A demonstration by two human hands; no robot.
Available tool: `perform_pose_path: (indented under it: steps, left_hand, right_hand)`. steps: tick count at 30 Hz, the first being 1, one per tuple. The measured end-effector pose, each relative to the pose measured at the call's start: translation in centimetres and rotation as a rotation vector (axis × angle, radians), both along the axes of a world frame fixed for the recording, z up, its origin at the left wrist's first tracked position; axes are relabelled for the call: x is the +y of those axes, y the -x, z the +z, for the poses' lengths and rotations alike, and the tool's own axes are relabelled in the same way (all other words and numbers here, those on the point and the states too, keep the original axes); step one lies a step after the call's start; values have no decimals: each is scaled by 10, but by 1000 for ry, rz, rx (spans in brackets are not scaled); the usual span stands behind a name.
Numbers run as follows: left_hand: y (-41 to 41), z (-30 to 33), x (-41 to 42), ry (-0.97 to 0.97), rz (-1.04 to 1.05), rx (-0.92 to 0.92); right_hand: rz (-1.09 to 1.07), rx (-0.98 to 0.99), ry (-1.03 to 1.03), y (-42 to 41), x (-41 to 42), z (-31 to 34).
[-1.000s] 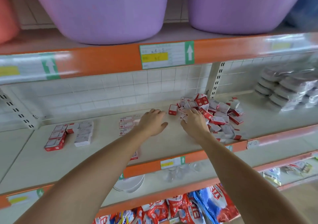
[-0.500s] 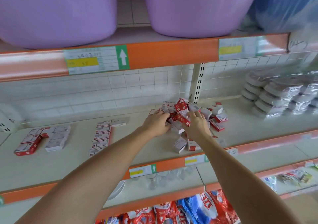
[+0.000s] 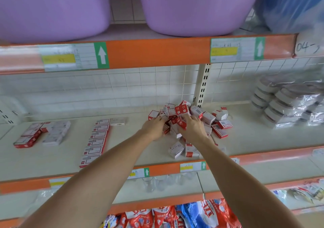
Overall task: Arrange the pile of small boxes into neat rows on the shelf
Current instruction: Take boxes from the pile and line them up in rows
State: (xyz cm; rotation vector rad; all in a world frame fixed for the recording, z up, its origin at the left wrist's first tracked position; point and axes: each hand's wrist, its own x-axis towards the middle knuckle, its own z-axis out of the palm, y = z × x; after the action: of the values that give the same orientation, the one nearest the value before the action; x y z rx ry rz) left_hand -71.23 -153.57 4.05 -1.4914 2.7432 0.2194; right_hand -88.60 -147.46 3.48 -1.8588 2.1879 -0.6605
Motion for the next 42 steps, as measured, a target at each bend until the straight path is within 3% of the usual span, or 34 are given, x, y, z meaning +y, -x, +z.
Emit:
perform_pose_path:
  steps: [10, 14, 21, 29, 36, 42]
  left_hand:
    - [3, -22, -1, 67, -90, -14]
    - [-1, -21, 2, 125, -37, -30]
    - [-43, -11, 0, 122, 1, 139]
    - [-115, -19, 2, 4, 183, 277]
    - [-148, -33, 1, -98, 234, 363]
    - [-156, -28, -7, -254, 124, 326]
  right_hand:
    - [-47, -19, 65, 0, 0, -2]
    - [-40, 31, 142, -2, 3, -2]
    - [-1, 80, 281, -30, -6, 1]
    - [213, 82, 96, -100, -20, -18]
    - [105, -142, -22, -139, -18, -44]
    - [3, -246, -47, -144, -19, -55]
